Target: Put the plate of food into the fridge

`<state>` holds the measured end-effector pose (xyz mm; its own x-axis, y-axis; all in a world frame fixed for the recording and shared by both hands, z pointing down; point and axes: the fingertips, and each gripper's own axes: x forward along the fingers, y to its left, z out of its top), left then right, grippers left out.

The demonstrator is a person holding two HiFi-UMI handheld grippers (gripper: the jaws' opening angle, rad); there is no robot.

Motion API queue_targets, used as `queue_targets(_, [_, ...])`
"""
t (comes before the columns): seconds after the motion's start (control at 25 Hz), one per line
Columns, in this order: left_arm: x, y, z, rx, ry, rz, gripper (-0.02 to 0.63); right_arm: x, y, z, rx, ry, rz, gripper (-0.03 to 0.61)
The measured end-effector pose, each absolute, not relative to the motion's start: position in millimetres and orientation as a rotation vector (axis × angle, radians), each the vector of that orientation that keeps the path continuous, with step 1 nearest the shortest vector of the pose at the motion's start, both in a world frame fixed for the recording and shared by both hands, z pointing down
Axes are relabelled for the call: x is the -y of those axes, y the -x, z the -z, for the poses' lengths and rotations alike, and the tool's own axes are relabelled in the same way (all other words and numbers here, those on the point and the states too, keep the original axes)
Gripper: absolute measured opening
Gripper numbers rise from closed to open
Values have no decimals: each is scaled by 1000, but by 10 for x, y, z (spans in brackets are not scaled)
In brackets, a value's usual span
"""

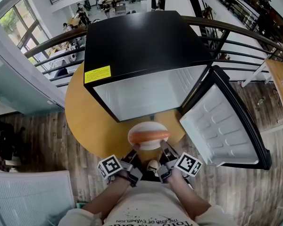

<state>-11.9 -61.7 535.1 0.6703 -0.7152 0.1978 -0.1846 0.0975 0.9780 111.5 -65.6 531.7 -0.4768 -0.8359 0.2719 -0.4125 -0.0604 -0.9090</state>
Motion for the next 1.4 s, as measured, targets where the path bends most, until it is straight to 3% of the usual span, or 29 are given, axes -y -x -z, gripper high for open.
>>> queue_targets(1.4, [1994,94,-5860,871,-1380,537,35,2071,-1177,-5804,-1826,1416,1533,43])
